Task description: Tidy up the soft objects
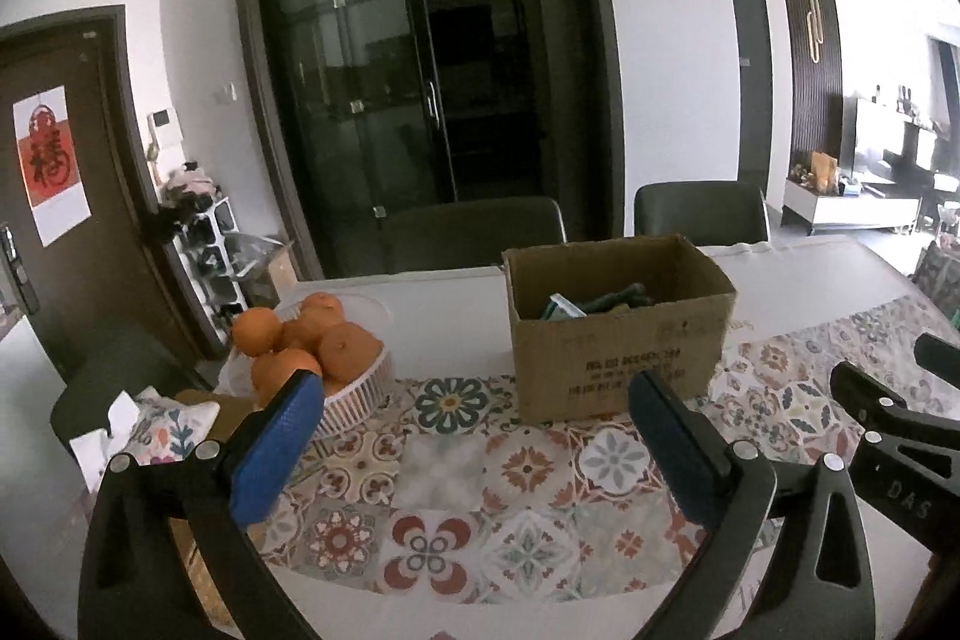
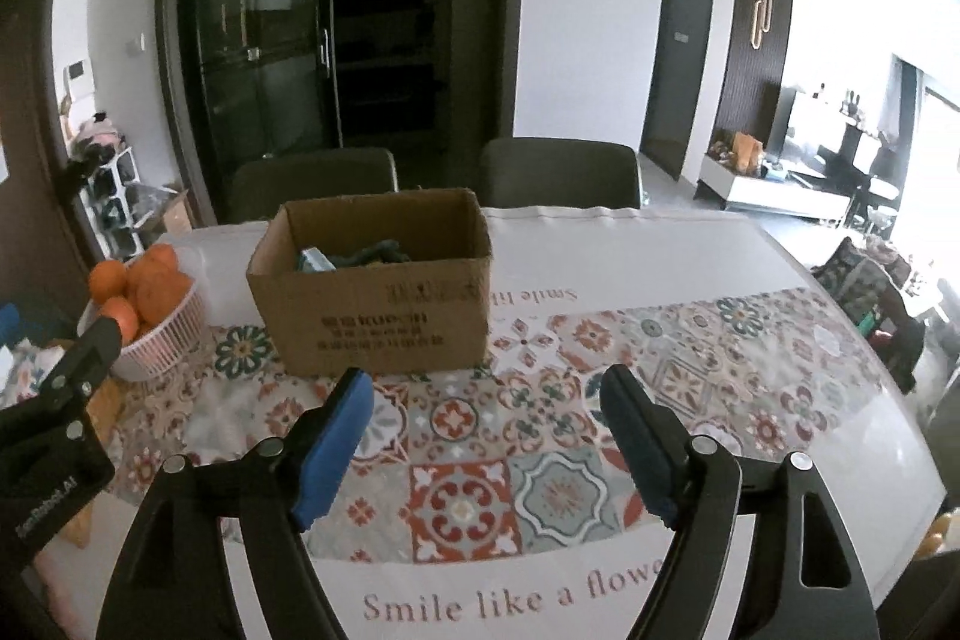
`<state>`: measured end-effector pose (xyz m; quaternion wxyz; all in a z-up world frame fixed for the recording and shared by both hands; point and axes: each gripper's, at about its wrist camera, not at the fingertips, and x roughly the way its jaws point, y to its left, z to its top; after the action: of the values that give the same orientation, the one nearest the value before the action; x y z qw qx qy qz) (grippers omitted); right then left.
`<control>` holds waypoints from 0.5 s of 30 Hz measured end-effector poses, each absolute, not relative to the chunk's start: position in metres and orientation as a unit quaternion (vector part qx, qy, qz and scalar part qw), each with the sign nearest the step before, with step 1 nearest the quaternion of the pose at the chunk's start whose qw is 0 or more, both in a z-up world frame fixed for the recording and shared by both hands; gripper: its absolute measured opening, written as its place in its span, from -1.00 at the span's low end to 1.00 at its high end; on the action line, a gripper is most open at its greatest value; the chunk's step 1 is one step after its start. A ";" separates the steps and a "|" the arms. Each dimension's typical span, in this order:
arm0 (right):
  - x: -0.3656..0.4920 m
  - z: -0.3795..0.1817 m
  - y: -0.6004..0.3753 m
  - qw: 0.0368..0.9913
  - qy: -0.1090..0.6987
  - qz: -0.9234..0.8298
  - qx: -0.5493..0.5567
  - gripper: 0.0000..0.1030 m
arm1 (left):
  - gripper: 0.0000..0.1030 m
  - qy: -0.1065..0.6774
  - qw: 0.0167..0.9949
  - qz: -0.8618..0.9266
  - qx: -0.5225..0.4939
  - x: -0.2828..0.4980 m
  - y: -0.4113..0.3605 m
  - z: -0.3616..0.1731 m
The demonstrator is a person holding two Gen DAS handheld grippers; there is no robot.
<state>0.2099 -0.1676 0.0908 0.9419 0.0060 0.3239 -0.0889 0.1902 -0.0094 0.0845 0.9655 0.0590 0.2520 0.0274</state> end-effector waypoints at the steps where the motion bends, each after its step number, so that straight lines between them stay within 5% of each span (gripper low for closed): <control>1: 0.206 0.091 -0.168 0.942 0.323 -0.089 0.007 0.53 | 1.00 0.253 0.965 0.025 0.058 0.185 -0.010 0.084; 15: 0.169 0.104 -0.172 0.952 0.293 -0.094 0.000 0.53 | 1.00 0.245 0.968 0.012 0.051 0.145 -0.011 0.090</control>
<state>0.1685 -0.1719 0.1045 0.9516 -0.0004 0.2927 -0.0936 0.1445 -0.0112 0.0897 0.9681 0.0510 0.2452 0.0115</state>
